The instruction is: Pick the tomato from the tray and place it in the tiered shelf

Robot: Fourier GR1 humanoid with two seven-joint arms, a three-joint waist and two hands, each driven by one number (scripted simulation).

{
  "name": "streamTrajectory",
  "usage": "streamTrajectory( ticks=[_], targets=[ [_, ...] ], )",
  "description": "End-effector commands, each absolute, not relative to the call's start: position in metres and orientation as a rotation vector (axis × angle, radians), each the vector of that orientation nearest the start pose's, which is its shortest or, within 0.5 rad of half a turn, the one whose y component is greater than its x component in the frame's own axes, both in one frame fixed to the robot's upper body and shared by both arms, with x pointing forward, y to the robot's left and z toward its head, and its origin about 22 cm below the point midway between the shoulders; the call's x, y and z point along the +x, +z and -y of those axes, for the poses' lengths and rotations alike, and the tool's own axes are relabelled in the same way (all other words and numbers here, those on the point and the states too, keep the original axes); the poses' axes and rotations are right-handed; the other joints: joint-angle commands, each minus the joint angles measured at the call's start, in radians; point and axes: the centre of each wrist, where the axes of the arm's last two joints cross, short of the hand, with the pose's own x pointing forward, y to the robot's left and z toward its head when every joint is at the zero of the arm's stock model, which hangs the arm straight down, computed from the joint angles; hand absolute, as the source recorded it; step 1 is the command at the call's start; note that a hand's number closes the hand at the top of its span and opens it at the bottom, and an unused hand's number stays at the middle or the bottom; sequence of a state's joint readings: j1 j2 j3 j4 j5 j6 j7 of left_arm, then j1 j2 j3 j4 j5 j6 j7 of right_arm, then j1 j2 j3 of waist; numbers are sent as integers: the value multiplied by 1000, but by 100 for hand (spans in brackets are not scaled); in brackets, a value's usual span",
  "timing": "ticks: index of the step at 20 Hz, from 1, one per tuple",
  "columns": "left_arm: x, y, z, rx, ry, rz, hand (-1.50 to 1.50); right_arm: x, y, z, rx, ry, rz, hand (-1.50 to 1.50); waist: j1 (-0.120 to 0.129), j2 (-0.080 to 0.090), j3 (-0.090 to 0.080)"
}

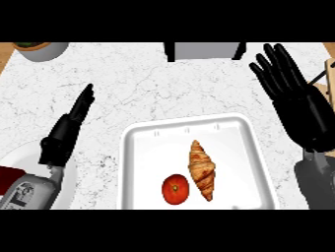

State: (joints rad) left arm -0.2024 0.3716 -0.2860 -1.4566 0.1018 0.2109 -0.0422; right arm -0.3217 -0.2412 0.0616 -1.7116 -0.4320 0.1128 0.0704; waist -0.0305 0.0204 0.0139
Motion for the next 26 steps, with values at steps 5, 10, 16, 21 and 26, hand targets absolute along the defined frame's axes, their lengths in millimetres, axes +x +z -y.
streamTrajectory(
  ticks=[5,10,16,21,26],
  targets=[
    [283,22,-244,196,-290,1624,0,258,71,216,49,156,1673,-150,16,-25,-15],
    [280,15,-242,165,-249,1594,0,256,44,294,-443,146,1518,150,-22,-2,-40],
    [281,16,-220,110,-238,1583,0,207,-24,211,-650,-268,1623,-150,7,-22,-13],
    [272,10,-228,104,-249,1568,0,176,-27,206,-437,-267,1767,-150,25,-22,-14],
    [284,5,-223,121,-275,1571,0,165,-16,198,-412,139,1628,-150,27,-19,-16]
  ],
)
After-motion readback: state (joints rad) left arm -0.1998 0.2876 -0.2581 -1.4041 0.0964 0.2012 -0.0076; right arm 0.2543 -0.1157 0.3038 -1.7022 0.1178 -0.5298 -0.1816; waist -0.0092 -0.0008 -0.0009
